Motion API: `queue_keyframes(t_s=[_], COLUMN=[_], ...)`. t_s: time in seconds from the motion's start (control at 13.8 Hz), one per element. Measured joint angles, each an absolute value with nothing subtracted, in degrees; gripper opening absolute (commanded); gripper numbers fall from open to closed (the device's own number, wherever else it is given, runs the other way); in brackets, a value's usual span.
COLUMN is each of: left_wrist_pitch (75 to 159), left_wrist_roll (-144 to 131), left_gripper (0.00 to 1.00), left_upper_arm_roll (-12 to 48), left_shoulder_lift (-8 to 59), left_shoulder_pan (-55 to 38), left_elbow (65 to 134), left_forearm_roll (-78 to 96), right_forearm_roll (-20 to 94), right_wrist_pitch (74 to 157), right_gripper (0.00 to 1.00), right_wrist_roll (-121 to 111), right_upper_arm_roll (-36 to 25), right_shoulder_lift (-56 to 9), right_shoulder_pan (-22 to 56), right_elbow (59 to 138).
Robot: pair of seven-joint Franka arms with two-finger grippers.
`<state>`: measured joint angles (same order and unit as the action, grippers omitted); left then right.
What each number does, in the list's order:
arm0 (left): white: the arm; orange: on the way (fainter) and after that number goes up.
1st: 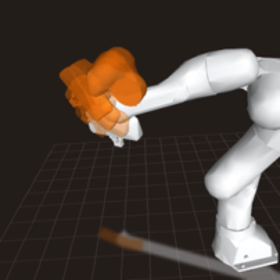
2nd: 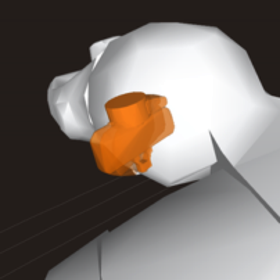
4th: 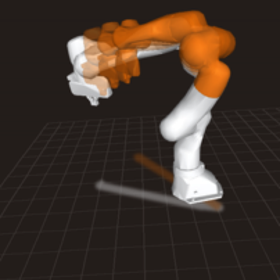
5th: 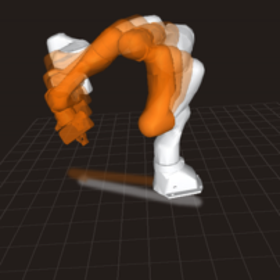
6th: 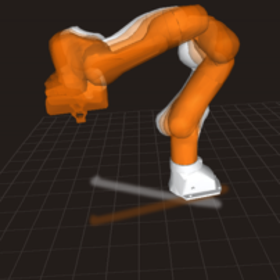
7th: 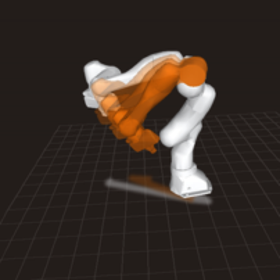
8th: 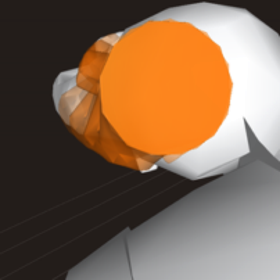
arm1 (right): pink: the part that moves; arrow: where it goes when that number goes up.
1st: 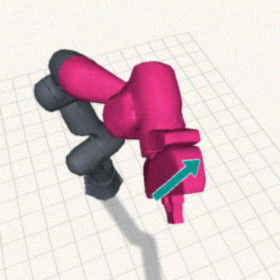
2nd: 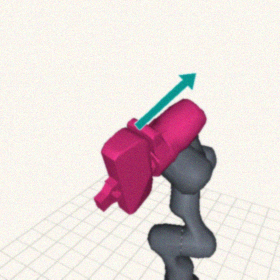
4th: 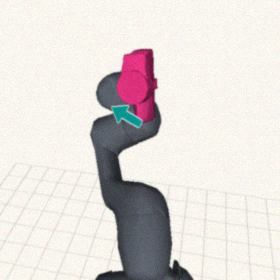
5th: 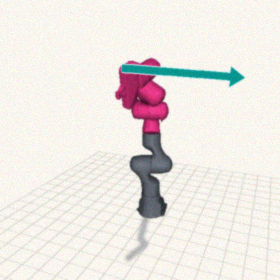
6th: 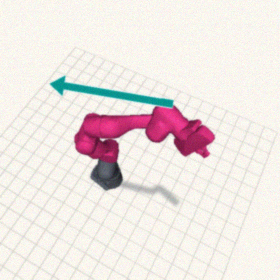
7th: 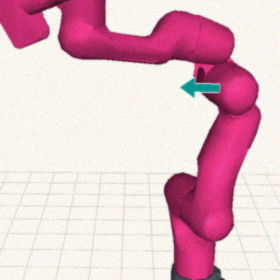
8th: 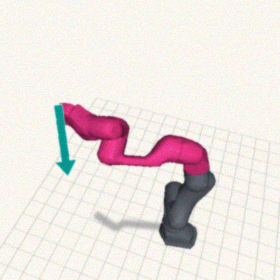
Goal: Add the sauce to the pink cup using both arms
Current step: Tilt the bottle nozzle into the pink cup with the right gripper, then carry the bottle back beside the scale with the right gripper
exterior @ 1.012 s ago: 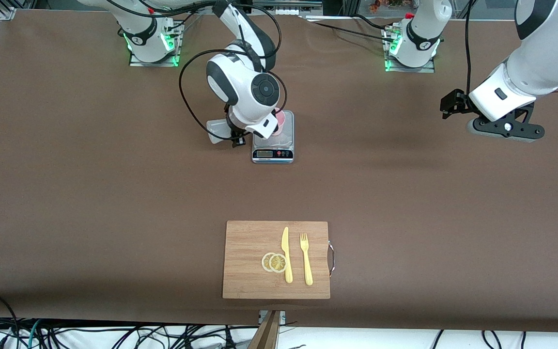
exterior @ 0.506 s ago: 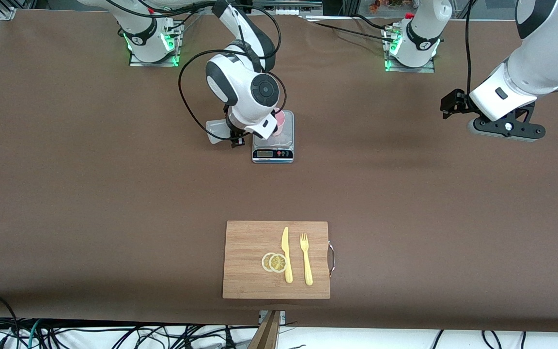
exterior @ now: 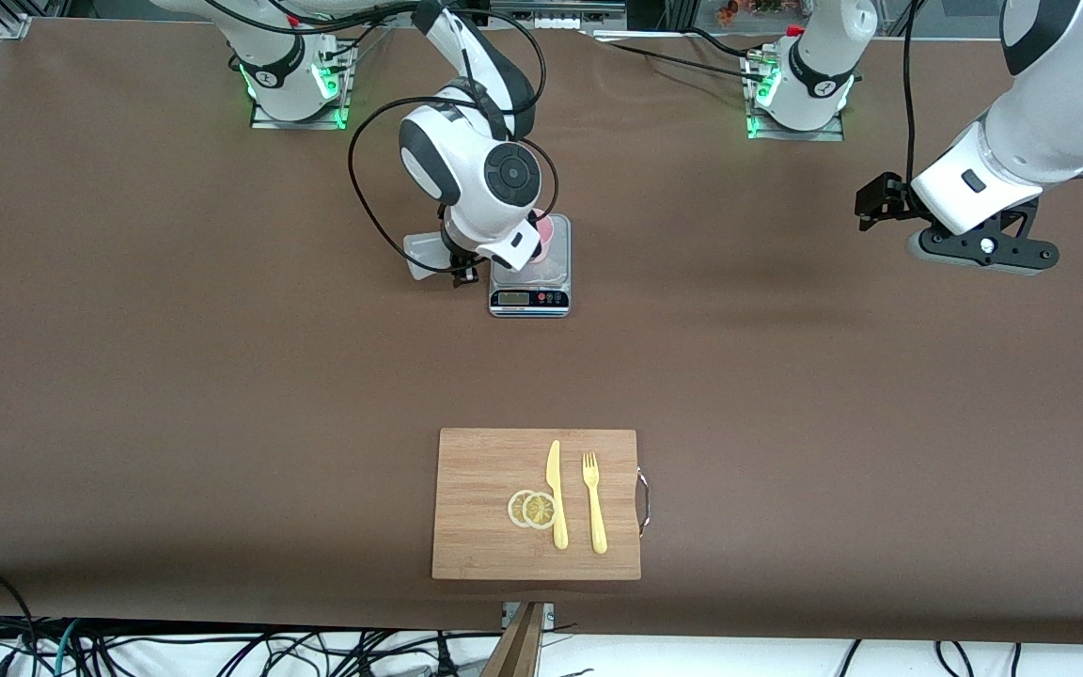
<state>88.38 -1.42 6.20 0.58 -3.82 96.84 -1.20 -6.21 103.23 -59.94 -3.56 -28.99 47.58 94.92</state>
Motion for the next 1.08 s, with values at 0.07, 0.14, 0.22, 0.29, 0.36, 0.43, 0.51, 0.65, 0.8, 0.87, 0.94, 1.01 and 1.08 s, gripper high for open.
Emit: queue_keyframes(t_s=[0.07, 0.14, 0.22, 0.29, 0.36, 0.43, 0.51, 0.65, 0.8, 0.87, 0.94, 1.01, 1.08], left_wrist_pitch=[88.4, 88.4, 88.4, 88.4, 88.4, 88.4, 88.4, 88.4, 88.4, 88.4, 88.4, 88.4, 88.4], left_wrist_roll=[-1.4, -1.4, -1.4, -1.4, -1.4, -1.4, -1.4, -1.4, -1.4, -1.4, -1.4, -1.4, -1.4], left_gripper=[1.0, 1.0, 1.0, 1.0, 1.0, 1.0, 1.0, 1.0, 1.0, 1.0, 1.0, 1.0, 1.0], left_upper_arm_roll=[6.2, 6.2, 6.2, 6.2, 6.2, 6.2, 6.2, 6.2, 6.2, 6.2, 6.2, 6.2, 6.2], left_shoulder_lift=[0.6, 0.6, 0.6, 0.6, 0.6, 0.6, 0.6, 0.6, 0.6, 0.6, 0.6, 0.6, 0.6], left_shoulder_pan=[-3.8, -3.8, -3.8, -3.8, -3.8, -3.8, -3.8, -3.8, -3.8, -3.8, -3.8, -3.8, -3.8], left_elbow=[96.8, 96.8, 96.8, 96.8, 96.8, 96.8, 96.8, 96.8, 96.8, 96.8, 96.8, 96.8, 96.8], left_forearm_roll=[-1.2, -1.2, -1.2, -1.2, -1.2, -1.2, -1.2, -1.2, -1.2, -1.2, -1.2, -1.2, -1.2], right_forearm_roll=[-5.3, -4.6, -4.3, -4.1, -3.6, -2.8, -2.3, -2.0, -2.0, -1.9, -1.4, -0.2, 1.0], right_wrist_pitch=[103.6, 104.1, 104.3, 104.4, 104.5, 104.6, 104.8, 104.9, 104.9, 105.0, 105.1, 105.4, 105.5], right_gripper=[0.0, 0.0, 0.0, 0.0, 0.0, 0.0, 0.0, 0.0, 0.0, 0.0, 0.0, 0.0, 0.0], right_wrist_roll=[-60.7, -61.5, -62.1, -62.6, -63.2, -64.2, -65.0, -65.8, -67.1, -68.3, -69.9, -72.1, -74.5], right_upper_arm_roll=[-3.6, -3.6, -3.6, -3.6, -3.8, -4.0, -4.1, -4.3, -4.6, -4.8, -5.1, -5.2, -5.4], right_shoulder_lift=[-29.0, -29.0, -29.0, -29.0, -29.0, -29.0, -29.0, -29.0, -28.9, -28.9, -28.9, -28.9, -28.9], right_shoulder_pan=[47.6, 47.6, 47.5, 47.4, 47.3, 47.2, 47.2, 47.0, 46.7, 46.1, 45.2, 43.9, 42.6], right_elbow=[94.9, 94.8, 94.7, 94.5, 94.4, 94.3, 94.3, 94.3, 94.3, 94.3, 94.2, 94.2, 94.0])
